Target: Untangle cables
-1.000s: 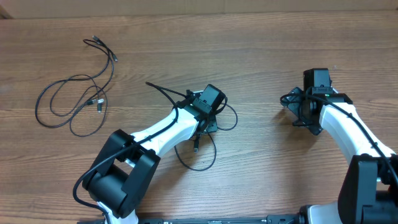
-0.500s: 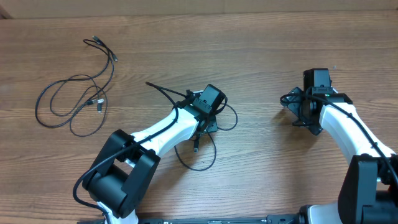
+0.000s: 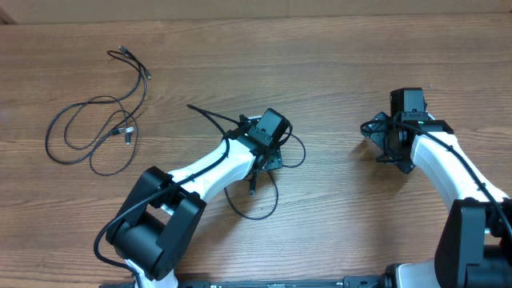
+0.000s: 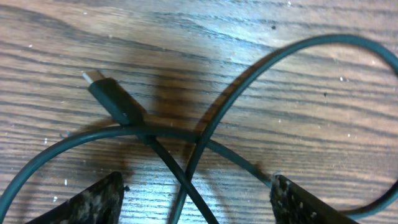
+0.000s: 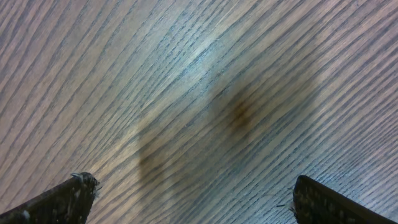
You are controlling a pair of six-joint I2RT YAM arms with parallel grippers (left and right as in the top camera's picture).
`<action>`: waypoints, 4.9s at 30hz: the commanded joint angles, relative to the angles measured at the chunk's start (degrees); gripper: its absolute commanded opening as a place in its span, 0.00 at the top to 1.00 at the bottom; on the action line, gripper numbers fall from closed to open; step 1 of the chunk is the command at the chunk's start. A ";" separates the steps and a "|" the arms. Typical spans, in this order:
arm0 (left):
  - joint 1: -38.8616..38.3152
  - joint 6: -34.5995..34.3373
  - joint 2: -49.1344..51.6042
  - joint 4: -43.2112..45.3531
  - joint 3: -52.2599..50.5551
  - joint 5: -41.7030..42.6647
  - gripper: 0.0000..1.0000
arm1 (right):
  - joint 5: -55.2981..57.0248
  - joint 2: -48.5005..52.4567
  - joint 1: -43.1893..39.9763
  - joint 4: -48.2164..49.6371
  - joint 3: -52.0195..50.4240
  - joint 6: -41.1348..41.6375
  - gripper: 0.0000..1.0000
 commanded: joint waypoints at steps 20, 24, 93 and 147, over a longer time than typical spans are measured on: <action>2.21 9.03 -7.06 -2.78 2.69 7.34 0.96 | 0.07 -0.90 -0.17 0.31 0.04 -0.39 0.00; 2.21 9.38 -15.34 -2.27 3.54 -2.38 0.96 | 0.07 -0.90 -0.17 0.31 0.04 -0.39 0.00; 46.05 9.16 -18.73 -6.67 4.15 -10.88 0.00 | 0.07 -0.90 -0.17 0.33 0.04 -0.37 0.00; 46.05 9.16 -18.73 -6.67 4.15 -10.86 0.00 | 0.07 -0.90 -0.17 0.33 0.04 -0.39 0.00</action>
